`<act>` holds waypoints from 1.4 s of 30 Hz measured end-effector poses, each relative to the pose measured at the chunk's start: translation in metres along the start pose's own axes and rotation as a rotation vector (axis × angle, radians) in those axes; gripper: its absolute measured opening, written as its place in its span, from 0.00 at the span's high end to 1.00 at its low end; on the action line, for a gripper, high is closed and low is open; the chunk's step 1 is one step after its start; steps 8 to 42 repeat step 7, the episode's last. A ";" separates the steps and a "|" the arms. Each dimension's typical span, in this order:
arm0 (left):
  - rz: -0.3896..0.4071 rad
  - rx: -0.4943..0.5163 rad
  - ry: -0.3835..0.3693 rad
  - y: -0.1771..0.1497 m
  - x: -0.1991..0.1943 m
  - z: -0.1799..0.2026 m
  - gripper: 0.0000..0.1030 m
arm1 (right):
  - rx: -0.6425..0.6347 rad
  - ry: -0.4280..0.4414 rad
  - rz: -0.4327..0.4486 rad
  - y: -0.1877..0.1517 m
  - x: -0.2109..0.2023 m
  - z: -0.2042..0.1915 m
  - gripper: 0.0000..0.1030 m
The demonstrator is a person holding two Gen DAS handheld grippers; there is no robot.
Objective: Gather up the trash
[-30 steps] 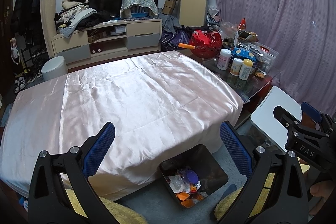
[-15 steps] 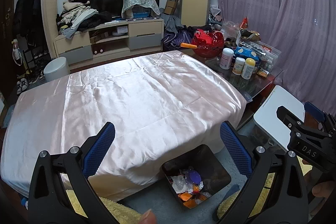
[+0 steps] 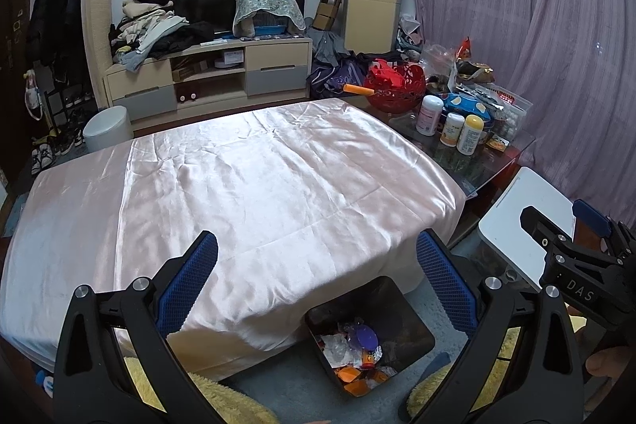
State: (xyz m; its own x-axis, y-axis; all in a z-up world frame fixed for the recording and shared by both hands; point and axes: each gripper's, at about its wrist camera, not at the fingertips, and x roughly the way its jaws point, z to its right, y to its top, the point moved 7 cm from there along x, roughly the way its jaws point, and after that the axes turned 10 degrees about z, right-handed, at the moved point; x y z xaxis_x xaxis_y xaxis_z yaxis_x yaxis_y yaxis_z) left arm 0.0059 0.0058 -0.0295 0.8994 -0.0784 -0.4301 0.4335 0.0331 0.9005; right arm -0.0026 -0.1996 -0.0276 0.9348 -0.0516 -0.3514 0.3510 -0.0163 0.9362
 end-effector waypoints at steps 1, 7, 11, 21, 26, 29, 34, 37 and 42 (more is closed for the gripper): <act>-0.002 0.001 0.006 0.000 0.000 -0.001 0.08 | -0.001 -0.001 -0.001 0.000 0.000 0.000 0.03; -0.007 0.018 0.024 0.000 0.002 -0.002 0.08 | -0.001 0.001 -0.001 -0.002 -0.001 -0.001 0.03; -0.007 0.018 0.024 0.000 0.002 -0.002 0.08 | -0.001 0.001 -0.001 -0.002 -0.001 -0.001 0.03; -0.007 0.018 0.024 0.000 0.002 -0.002 0.08 | -0.001 0.001 -0.001 -0.002 -0.001 -0.001 0.03; -0.007 0.018 0.024 0.000 0.002 -0.002 0.08 | -0.001 0.001 -0.001 -0.002 -0.001 -0.001 0.03; -0.007 0.018 0.024 0.000 0.002 -0.002 0.08 | -0.001 0.001 -0.001 -0.002 -0.001 -0.001 0.03; -0.007 0.018 0.024 0.000 0.002 -0.002 0.08 | -0.001 0.001 -0.001 -0.002 -0.001 -0.001 0.03; -0.007 0.018 0.024 0.000 0.002 -0.002 0.08 | -0.001 0.001 -0.001 -0.002 -0.001 -0.001 0.03; -0.007 0.018 0.024 0.000 0.002 -0.002 0.08 | -0.001 0.001 -0.001 -0.002 -0.001 -0.001 0.03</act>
